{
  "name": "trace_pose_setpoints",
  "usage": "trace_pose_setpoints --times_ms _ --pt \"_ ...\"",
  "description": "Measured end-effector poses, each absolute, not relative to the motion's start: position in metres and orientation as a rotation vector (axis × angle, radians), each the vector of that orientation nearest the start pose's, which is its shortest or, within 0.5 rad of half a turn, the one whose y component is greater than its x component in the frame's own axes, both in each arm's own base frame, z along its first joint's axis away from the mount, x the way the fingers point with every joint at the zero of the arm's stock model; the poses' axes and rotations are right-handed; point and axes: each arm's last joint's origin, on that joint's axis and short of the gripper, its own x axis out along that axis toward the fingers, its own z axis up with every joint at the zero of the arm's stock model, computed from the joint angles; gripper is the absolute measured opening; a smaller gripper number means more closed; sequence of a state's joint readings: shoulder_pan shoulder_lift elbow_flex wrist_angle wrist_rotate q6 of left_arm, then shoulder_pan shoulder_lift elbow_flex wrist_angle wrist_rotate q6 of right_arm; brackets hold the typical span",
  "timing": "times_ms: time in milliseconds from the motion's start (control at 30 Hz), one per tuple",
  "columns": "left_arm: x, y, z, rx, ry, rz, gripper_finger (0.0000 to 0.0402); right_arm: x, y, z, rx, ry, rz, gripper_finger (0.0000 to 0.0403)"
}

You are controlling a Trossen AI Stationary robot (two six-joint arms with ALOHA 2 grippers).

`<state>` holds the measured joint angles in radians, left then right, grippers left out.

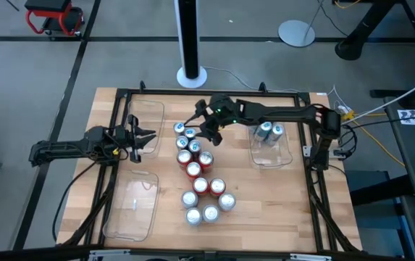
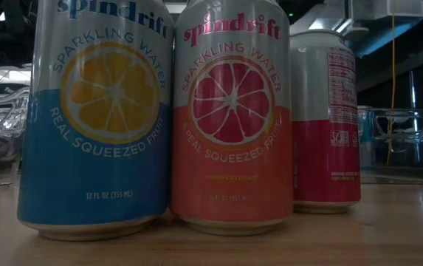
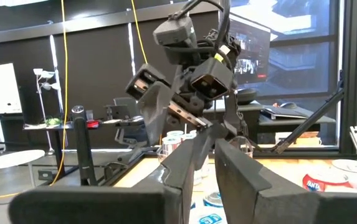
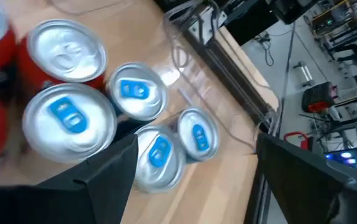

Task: Sort soda cans
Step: Put the blue soda can into the middle right transparent bin

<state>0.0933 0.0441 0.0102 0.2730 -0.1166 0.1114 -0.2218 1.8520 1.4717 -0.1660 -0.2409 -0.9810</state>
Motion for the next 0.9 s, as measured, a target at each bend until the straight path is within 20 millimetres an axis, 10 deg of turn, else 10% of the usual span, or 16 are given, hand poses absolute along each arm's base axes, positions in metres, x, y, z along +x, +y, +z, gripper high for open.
trace_pose_setpoints --times_ms 900 --pt "0.096 0.012 0.190 0.109 -0.227 0.222 0.0059 0.438 -0.092 0.230 -0.568 0.593 0.249 0.0326"
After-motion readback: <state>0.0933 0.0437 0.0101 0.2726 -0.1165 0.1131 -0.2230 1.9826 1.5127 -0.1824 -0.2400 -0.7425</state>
